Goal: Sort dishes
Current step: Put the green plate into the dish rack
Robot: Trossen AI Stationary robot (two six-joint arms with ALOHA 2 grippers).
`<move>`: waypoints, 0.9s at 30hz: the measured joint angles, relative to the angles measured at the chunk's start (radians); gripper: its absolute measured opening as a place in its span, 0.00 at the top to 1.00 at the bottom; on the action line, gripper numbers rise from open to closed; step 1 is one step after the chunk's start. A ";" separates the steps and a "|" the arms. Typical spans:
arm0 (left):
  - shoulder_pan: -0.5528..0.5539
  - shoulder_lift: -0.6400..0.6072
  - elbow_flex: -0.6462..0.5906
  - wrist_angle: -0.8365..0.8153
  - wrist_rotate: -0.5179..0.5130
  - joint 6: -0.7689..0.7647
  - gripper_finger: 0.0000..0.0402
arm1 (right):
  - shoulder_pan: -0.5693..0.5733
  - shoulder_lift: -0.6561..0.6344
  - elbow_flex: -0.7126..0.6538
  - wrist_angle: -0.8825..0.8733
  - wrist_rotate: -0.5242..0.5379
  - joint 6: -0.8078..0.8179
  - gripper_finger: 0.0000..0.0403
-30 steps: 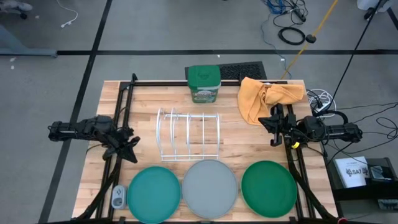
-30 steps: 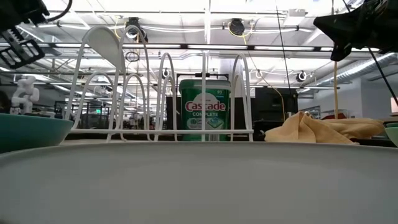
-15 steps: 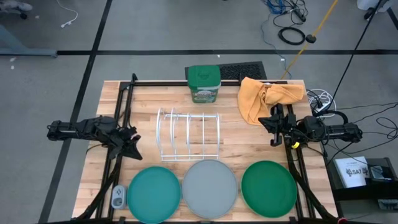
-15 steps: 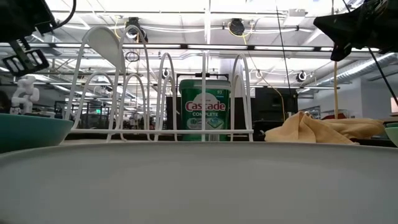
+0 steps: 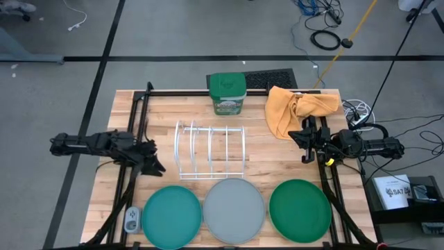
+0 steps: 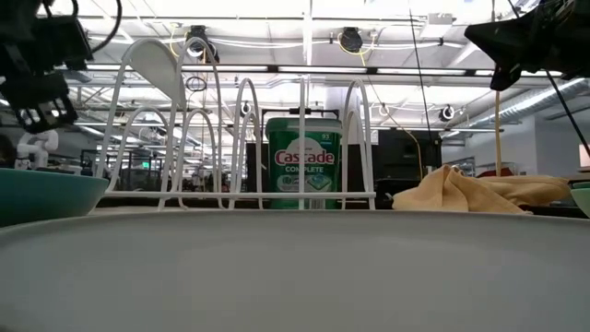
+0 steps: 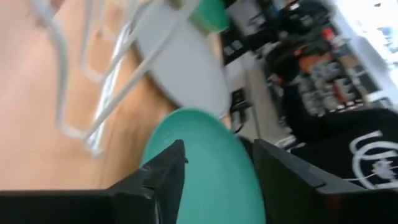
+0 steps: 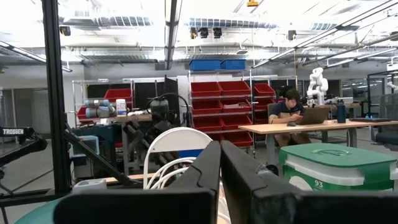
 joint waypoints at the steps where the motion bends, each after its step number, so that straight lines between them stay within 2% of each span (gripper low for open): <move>1: 0.000 0.017 0.000 -0.010 -0.001 0.000 0.52 | 0.000 0.000 0.000 0.014 0.017 -0.017 0.98; 4: 0.000 0.087 0.000 -0.032 -0.017 -0.005 0.52 | -0.003 0.000 0.000 0.089 0.114 -0.070 0.98; 8: -0.007 0.214 0.000 -0.052 -0.019 -0.011 0.52 | -0.002 0.000 0.000 0.169 0.183 -0.100 0.98; 14: -0.065 0.425 0.000 -0.013 -0.019 -0.048 0.51 | -0.002 0.000 0.000 0.335 0.181 -0.110 0.98; 18: -0.100 0.534 0.000 0.071 -0.023 -0.061 0.51 | -0.002 0.000 0.000 0.399 0.182 -0.190 0.98; 21: -0.132 0.600 0.000 0.142 -0.026 -0.062 0.51 | -0.002 0.000 0.000 0.411 0.182 -0.240 0.98; 25: -0.175 0.663 0.033 0.145 -0.025 -0.056 0.52 | -0.002 0.000 0.000 0.386 0.182 -0.260 0.98; 27: -0.195 0.669 0.058 0.136 -0.067 -0.056 0.53 | -0.002 0.000 0.000 0.379 0.182 -0.260 0.98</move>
